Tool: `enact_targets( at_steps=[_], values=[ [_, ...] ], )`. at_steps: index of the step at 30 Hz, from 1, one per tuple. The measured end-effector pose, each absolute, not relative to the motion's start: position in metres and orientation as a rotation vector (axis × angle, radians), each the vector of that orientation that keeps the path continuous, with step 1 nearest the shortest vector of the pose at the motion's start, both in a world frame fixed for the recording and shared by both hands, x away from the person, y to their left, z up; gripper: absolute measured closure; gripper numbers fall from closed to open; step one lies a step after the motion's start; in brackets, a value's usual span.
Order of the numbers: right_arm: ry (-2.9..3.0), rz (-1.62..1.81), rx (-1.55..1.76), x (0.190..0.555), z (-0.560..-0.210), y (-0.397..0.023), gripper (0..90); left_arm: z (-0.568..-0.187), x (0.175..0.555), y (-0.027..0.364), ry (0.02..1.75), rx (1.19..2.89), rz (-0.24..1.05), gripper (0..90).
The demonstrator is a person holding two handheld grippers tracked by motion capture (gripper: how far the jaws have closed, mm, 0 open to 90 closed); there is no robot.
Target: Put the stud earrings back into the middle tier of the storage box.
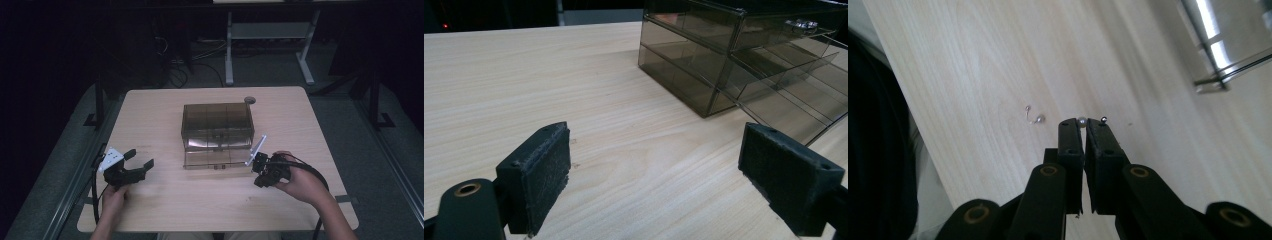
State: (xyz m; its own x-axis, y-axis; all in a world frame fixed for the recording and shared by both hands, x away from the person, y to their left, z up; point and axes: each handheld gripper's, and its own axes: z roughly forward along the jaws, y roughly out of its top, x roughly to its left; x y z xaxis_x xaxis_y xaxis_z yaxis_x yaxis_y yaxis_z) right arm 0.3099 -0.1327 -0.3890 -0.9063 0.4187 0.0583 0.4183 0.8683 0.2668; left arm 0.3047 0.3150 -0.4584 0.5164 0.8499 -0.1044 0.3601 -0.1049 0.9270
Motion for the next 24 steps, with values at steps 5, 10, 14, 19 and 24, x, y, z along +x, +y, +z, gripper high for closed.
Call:
enact_targets(
  at_steps=[5, 10, 14, 19, 24],
  values=[
    [3.019, 0.482, 0.686, 0.322, -0.377, -0.13, 85.3, -0.458, 0.305, 0.315, 1.033, 1.693, 0.575, 12.8],
    [3.015, 0.49, 0.697, 0.331, -0.372, -0.128, 85.3, -0.458, 0.305, 0.316, 1.033, 1.693, 0.574, 12.8],
    [3.01, 0.493, 0.698, 0.34, -0.366, -0.125, 85.3, -0.458, 0.305, 0.316, 1.031, 1.696, 0.576, 12.8],
    [3.011, 0.486, 0.703, 0.35, -0.364, -0.12, 85.3, -0.458, 0.305, 0.316, 1.034, 1.693, 0.573, 12.8],
    [3.018, 0.481, 0.726, 0.362, -0.366, -0.115, 85.2, -0.458, 0.305, 0.316, 1.034, 1.69, 0.57, 12.8]
  ],
)
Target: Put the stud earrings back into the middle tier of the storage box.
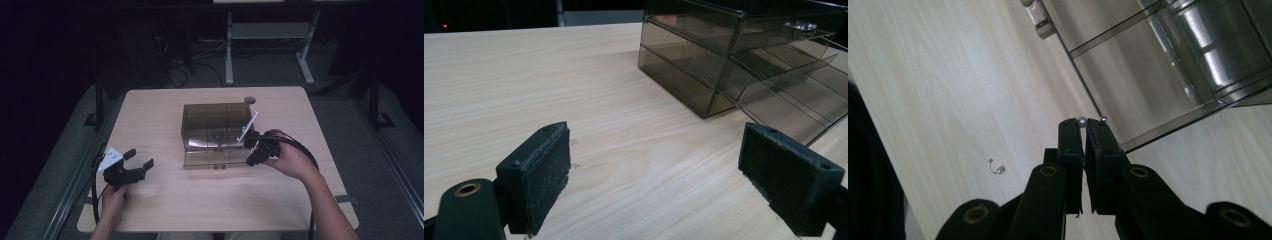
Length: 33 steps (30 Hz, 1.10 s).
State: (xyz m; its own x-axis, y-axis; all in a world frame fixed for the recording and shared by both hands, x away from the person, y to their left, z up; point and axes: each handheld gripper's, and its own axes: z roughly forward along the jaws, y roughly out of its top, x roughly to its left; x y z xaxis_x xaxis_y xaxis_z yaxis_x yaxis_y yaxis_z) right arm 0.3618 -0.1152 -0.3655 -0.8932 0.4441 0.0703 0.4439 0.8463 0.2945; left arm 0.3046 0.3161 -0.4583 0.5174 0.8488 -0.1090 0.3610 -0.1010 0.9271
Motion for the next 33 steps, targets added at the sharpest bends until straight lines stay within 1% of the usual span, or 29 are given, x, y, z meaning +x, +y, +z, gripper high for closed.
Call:
enact_targets(
  at_steps=[5, 17, 33],
  values=[
    [3.03, 0.463, 0.763, 0.377, -0.37, -0.114, 85.2, -0.458, 0.305, 0.317, 1.036, 1.683, 0.567, 12.8],
    [3.037, 0.453, 0.801, 0.397, -0.371, -0.107, 85.2, -0.458, 0.305, 0.317, 1.036, 1.682, 0.567, 12.8],
    [3.062, 0.394, 0.898, 0.423, -0.395, -0.102, 85.2, -0.458, 0.305, 0.317, 1.036, 1.679, 0.566, 12.8]
  ],
)
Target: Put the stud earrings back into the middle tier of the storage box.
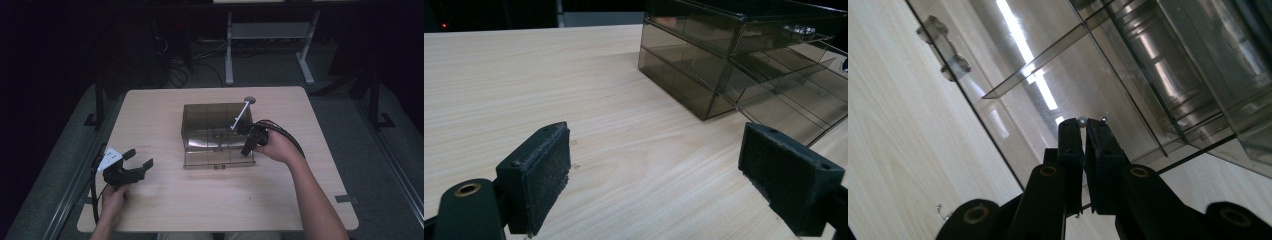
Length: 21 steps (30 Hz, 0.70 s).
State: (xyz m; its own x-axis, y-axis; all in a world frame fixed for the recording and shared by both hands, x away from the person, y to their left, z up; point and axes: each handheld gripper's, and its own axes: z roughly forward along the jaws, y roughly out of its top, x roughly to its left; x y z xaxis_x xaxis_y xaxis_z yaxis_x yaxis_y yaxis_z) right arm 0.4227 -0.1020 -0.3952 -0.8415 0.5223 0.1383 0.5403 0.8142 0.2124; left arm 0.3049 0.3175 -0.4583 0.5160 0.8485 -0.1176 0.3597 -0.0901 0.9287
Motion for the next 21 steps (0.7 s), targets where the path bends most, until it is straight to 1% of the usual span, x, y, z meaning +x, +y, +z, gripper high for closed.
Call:
enact_targets(
  at_steps=[13, 21],
  values=[
    [-2.909, -0.334, -0.881, 0.4287, -0.4036, -0.1008, 85.0, -0.4582, 0.3049, 0.3178, 1.037, 1.678, 0.564, 12.8],
    [-2.913, -0.367, -0.869, 0.425, -0.3978, -0.1013, 82.9, -0.4583, 0.305, 0.3178, 1.036, 1.677, 0.564, 12.8]
  ],
)
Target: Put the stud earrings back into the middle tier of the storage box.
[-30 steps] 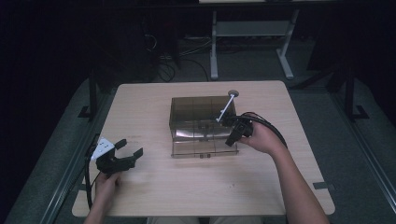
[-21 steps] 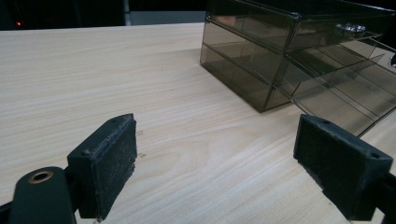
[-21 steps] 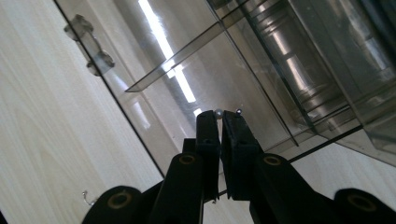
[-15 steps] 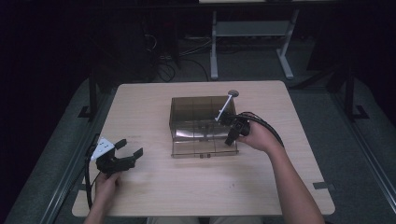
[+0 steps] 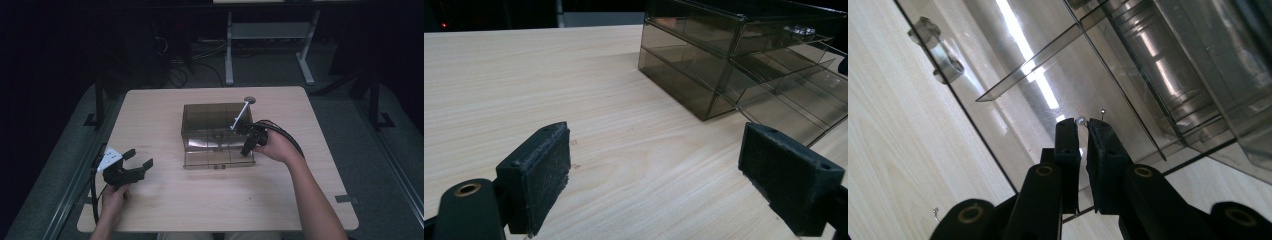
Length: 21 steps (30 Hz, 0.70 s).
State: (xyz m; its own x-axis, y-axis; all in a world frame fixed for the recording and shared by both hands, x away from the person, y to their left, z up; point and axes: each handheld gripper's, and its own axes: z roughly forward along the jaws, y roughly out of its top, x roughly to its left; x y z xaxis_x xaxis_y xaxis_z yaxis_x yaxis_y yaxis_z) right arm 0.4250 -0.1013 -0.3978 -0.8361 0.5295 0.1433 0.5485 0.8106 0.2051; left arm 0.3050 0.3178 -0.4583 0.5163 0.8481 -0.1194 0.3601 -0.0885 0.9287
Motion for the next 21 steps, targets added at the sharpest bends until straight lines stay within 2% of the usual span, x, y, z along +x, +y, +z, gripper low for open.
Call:
enact_targets(
  at_steps=[21],
  values=[
    [-2.942, -0.546, -0.803, 0.394, -0.362, -0.113, 76.8, -0.458, 0.305, 0.317, 1.039, 1.682, 0.565, 12.8]
  ],
)
